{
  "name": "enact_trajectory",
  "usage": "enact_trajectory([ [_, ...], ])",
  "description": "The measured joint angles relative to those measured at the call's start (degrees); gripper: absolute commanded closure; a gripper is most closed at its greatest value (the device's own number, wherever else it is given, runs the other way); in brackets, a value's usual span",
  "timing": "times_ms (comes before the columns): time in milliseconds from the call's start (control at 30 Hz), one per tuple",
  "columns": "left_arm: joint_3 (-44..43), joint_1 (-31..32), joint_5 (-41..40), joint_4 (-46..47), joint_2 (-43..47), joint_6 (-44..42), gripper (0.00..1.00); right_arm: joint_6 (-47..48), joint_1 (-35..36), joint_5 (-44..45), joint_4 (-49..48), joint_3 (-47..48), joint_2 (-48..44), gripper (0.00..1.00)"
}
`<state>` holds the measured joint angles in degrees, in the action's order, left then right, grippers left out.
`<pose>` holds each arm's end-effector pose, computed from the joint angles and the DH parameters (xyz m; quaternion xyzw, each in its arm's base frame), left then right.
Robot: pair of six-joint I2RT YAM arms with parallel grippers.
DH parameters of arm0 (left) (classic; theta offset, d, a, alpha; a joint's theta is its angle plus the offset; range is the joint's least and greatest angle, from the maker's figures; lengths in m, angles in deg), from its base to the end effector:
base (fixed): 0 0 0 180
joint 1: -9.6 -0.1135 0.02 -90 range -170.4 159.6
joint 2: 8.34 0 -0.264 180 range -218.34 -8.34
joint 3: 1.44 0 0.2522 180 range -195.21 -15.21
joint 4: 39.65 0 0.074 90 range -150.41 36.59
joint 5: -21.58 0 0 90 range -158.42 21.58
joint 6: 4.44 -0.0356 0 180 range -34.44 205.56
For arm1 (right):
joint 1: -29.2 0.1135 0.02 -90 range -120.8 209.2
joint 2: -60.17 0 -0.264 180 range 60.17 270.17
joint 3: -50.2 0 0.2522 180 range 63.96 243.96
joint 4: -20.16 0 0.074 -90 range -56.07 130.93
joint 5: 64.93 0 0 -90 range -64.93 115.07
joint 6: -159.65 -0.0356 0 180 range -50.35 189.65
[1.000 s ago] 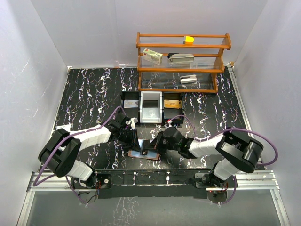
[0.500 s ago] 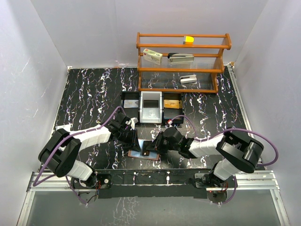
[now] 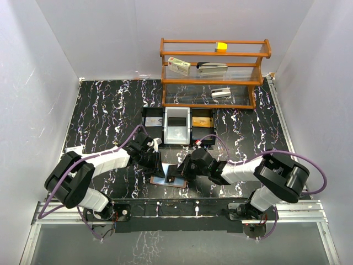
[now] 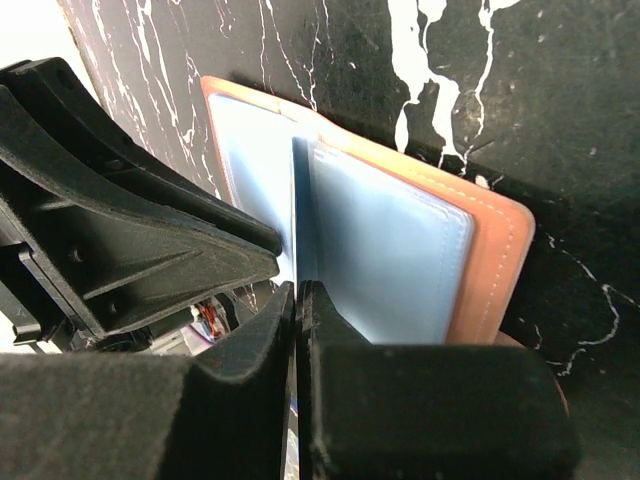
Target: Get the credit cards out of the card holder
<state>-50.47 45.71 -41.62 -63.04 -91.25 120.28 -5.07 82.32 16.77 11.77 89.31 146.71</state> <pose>0.1957 -0.1626 0.1459 0.0766 0.9325 -0.3400 0.0945 0.1516 0.2107 0.1225 0.1381 0.8903 0.4141 0.1300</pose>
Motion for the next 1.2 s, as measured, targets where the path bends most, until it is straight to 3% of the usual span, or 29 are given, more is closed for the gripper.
enact_trajectory([
  [233,-0.48,0.07,-1.79,-1.33,0.81,-0.04,0.79,1.86,-1.03,1.51,5.79,0.0,-4.94,1.0],
  [500,-2.6,0.07,-5.27,-3.58,3.08,-0.33,0.52,6.16,-1.9,2.36,11.43,0.83,-7.54,1.0],
  [600,-2.99,0.07,-7.13,-4.85,6.05,-0.55,0.45,8.44,-1.9,2.21,11.67,1.49,-7.65,1.0],
  [767,-3.43,0.07,-12.44,-7.41,12.22,-1.05,0.25,13.14,-1.9,2.03,11.26,1.73,-9.73,1.0],
  [1133,-3.43,0.07,-26.84,-12.81,26.14,-0.04,0.01,27.45,-1.92,5.29,10.56,3.3,-19.91,1.0],
  [1200,-3.43,0.07,-28.83,-13.7,26.95,0.28,0.01,30.8,-1.92,6.34,10.45,3.41,-21.27,1.0],
])
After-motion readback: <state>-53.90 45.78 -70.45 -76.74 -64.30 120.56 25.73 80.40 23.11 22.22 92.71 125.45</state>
